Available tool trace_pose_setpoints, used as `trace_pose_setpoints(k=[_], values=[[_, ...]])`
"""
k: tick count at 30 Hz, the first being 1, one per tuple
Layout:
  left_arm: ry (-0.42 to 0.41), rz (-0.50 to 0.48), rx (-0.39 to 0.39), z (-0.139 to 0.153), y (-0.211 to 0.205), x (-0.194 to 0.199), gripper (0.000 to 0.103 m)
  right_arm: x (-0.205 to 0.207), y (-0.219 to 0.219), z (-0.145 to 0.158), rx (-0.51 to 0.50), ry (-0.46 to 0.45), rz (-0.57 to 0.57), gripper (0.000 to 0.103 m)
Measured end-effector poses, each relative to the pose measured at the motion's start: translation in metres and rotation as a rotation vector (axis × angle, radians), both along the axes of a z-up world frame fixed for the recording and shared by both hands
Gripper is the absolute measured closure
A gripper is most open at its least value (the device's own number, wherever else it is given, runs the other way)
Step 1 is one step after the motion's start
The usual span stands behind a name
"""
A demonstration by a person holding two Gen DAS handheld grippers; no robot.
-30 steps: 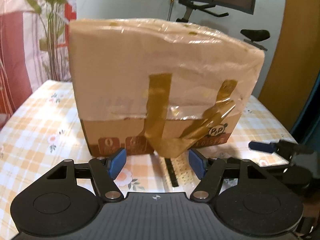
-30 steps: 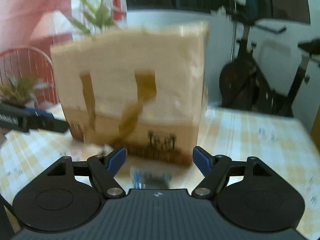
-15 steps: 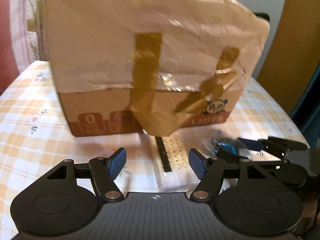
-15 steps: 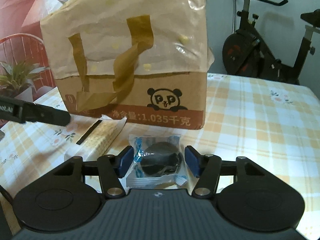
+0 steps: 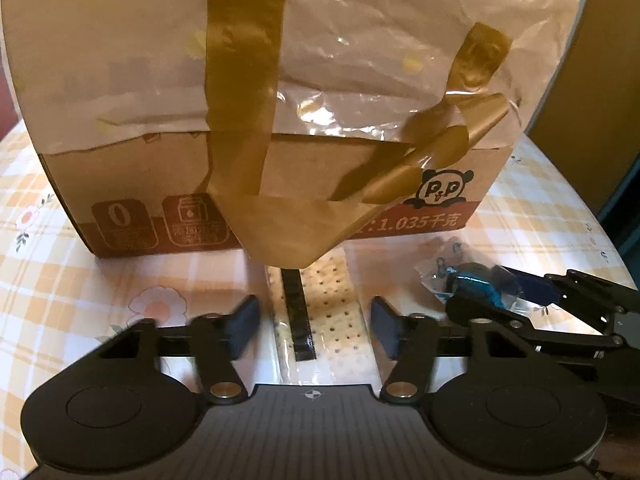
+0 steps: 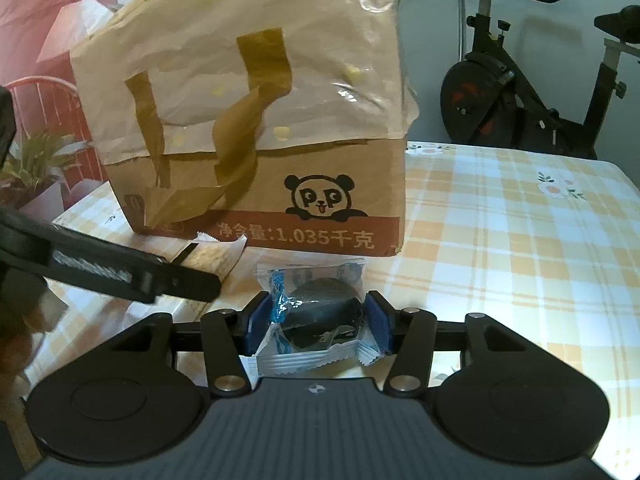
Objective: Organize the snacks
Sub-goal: 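Grasp the white cracker packet with the left tool while the right tool grasps the blue-white wrapped snack, then lift the cracker packet and blue-white snack with both tools over the box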
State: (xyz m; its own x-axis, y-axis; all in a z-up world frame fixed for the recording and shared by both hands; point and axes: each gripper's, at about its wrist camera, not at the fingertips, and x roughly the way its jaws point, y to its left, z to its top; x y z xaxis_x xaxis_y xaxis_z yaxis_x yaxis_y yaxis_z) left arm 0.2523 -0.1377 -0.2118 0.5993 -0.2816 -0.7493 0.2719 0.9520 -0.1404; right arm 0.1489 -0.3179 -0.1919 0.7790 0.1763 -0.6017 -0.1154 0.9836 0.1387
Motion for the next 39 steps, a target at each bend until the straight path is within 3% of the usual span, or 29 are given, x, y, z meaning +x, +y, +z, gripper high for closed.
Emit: trace_pose_setpoints(k=[15,24,31,39], values=[[0.018,-0.039,-0.059,-0.003,0.02,-0.027,0.052,0.002,-0.004,-0.001,0.03,0.009,-0.021,0.049],[-0.042,-0.045,-0.078,0.025,0.03,-0.044,0.052,-0.013,-0.004,0.007,0.012,-0.061,-0.036,0.049],[-0.176,0.02,-0.11,0.069,0.07,-0.07,0.052,-0.037,-0.003,0.028,0.002,-0.125,-0.054,0.049],[-0.365,0.043,-0.149,0.126,0.086,-0.081,0.052,-0.055,-0.013,0.085,0.036,-0.274,-0.078,0.049]])
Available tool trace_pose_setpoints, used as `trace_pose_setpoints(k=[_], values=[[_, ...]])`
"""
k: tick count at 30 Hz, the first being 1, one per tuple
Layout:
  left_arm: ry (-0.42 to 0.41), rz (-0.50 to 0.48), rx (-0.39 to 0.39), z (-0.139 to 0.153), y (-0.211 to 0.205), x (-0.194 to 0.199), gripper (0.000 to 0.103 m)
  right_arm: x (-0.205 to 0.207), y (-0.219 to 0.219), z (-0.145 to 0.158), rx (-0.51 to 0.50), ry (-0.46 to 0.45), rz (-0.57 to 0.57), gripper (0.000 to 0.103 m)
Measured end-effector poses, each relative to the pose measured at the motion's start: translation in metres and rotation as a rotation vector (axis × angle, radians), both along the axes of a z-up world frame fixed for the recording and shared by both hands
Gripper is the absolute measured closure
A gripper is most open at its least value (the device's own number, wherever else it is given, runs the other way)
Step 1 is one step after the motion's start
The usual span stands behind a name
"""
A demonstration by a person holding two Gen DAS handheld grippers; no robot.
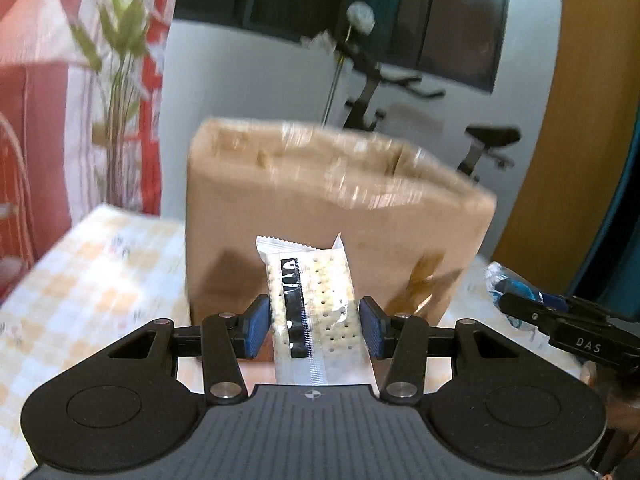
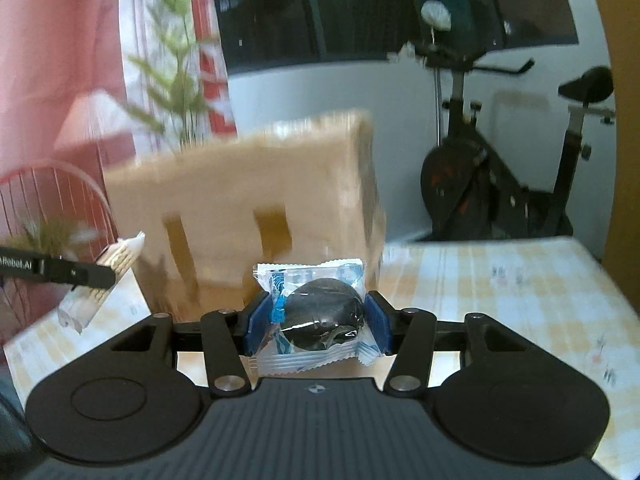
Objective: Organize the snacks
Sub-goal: 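Lift the cracker packet and blue-white snack with both tools over the box, then open both tools to drop the cracker packet and blue-white snack into the box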
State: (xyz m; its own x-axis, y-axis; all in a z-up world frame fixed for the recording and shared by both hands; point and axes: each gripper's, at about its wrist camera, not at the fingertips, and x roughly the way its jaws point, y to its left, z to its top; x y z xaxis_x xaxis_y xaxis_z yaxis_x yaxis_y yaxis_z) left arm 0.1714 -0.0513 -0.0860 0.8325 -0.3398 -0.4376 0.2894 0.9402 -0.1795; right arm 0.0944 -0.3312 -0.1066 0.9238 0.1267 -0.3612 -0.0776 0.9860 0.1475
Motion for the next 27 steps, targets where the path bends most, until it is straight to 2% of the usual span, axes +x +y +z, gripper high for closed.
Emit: trace_pose_setpoints(k=[5,8,12,15,19,24,26,27], values=[[-0.111,-0.055,0.005,0.043,-0.013,0.012,0.052,0.011,0.005,0.046,-0.034,-0.107,0.045,0.049],[-0.137,-0.07,-0.015,0.06,-0.021,0.029,0.052,0.025,0.009,0.076,-0.055,-0.168,0.085,0.049],[-0.146,-0.058,-0.013,0.074,-0.027,0.064,0.052,0.061,0.016,0.102,-0.077,-0.189,0.127,0.049],[-0.131,-0.031,-0.007,0.077,-0.032,0.095,0.052,0.096,0.022,0.108,-0.117,-0.155,0.141,0.049],[-0.116,0.012,0.043,0.071,-0.039,0.127,0.052,0.144,0.027,0.101,-0.105,-0.065,0.119,0.049],[-0.066,0.048,0.098,0.062,-0.038,0.146,0.051,0.172,0.033,0.089,-0.067,0.027,0.106,0.049],[-0.045,0.038,0.091,0.06,-0.031,0.147,0.043,0.175,0.036,0.085,-0.066,0.06,0.113,0.047],[-0.045,0.031,0.08,0.06,-0.027,0.145,0.033,0.176,0.038,0.083,-0.072,0.074,0.113,0.046]])
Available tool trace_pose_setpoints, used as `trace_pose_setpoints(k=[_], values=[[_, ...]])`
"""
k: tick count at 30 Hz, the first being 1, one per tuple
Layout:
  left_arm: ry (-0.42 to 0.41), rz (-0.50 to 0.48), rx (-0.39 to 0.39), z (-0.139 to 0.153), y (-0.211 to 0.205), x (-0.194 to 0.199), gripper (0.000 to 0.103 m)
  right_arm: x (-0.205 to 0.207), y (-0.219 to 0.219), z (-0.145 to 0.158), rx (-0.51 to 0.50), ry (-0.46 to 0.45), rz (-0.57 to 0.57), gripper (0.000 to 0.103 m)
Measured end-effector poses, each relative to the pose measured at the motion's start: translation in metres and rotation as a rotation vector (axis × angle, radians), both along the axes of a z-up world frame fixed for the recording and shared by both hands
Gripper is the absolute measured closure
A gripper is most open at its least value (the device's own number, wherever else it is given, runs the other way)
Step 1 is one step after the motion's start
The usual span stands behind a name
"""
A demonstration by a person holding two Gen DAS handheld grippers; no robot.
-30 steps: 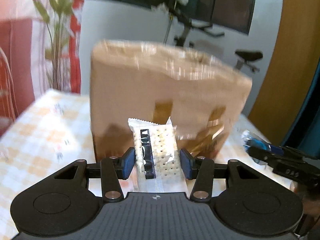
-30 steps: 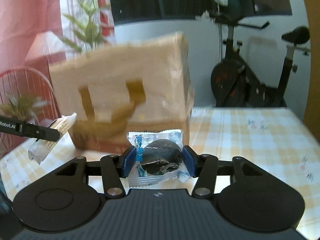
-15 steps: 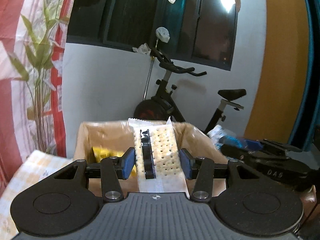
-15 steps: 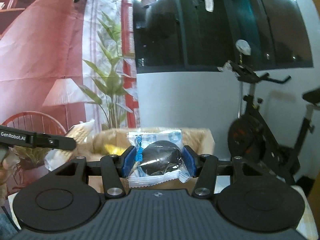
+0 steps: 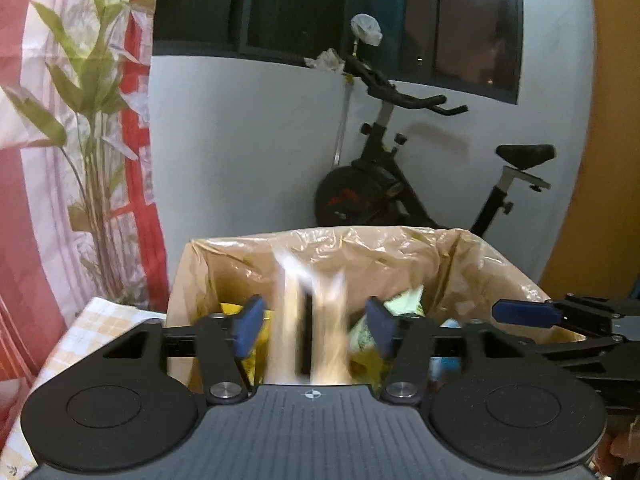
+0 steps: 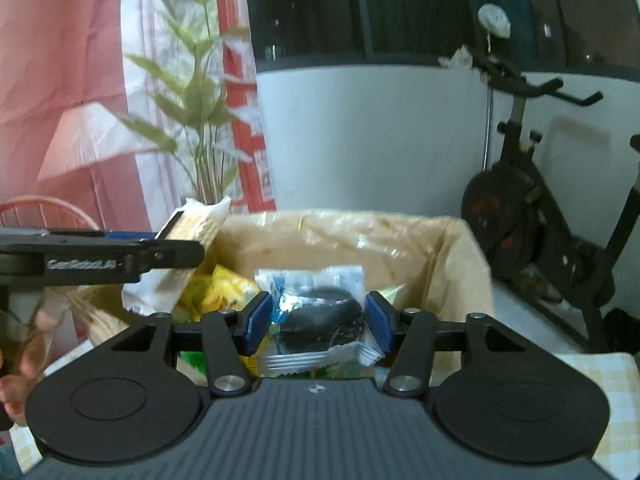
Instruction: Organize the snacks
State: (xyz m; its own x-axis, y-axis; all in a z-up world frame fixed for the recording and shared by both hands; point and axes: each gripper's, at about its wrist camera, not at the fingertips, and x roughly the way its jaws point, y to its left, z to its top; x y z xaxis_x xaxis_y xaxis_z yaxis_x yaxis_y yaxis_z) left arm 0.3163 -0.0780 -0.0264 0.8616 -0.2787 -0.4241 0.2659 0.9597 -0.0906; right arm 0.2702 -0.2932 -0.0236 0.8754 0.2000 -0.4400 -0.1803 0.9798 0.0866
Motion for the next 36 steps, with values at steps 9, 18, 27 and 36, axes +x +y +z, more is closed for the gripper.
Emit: trace_pose_setpoints(k=[9,18,27,36], values=[[-0.019,0.03,-0.045,0.024,0.035,-0.034,0.013,-0.023,0.004,0.017,0.004,-0.007,-0.061,0.014],[-0.079,0.063,0.022,0.052,0.045,-0.095,0.01,-0.077,0.014,0.056,0.039,-0.093,-0.117,0.001],[-0.151,0.086,0.06,0.076,0.048,-0.171,0.006,-0.143,0.042,0.079,0.022,-0.151,-0.142,0.0],[-0.21,0.166,0.084,0.097,0.051,-0.238,0.005,-0.206,0.067,0.097,0.002,-0.194,-0.164,0.0]])
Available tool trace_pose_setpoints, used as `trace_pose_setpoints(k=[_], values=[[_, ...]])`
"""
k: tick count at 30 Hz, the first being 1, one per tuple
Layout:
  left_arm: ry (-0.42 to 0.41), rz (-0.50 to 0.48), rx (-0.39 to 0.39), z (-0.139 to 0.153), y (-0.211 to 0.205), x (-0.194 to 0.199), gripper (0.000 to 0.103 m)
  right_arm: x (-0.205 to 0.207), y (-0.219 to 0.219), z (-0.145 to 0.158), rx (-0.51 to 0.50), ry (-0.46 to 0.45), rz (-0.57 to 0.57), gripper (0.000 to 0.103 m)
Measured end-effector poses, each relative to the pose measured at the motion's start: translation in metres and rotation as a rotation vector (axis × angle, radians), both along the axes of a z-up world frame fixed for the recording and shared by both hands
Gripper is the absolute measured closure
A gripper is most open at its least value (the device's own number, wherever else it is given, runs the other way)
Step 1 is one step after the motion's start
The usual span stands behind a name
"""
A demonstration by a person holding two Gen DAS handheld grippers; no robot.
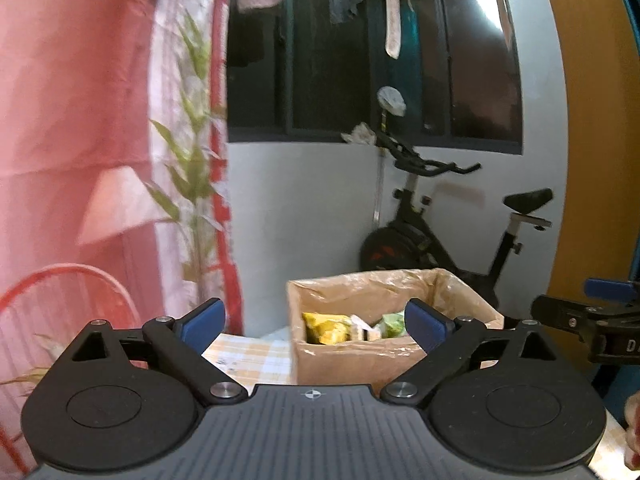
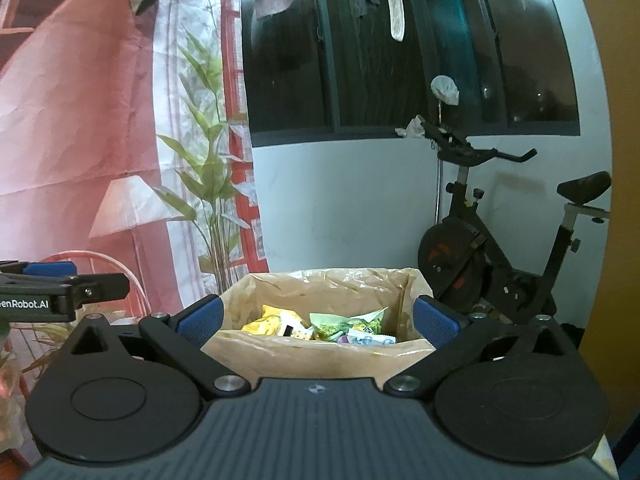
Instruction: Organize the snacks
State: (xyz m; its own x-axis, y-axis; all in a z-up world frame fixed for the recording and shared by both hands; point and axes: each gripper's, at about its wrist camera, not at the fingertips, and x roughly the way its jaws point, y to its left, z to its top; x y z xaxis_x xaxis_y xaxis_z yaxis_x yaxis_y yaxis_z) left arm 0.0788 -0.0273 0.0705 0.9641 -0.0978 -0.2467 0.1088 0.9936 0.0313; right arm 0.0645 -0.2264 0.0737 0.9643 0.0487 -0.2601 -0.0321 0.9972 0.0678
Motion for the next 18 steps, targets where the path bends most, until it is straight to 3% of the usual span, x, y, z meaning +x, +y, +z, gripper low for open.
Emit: trace_pose_setpoints(k=[8,18], values=[[-0.068,0.031,0.02,0.023,0.002,-0.036,0.005,-0.041,0.011,0.013,0.025,-0.012,-0.009,0.0],[-0.081,0.02,0.021,0.026,-0.001,-0.046,0.005,-0.053,0.014,0.018,0.023,-0.019,-0.019,0.0]])
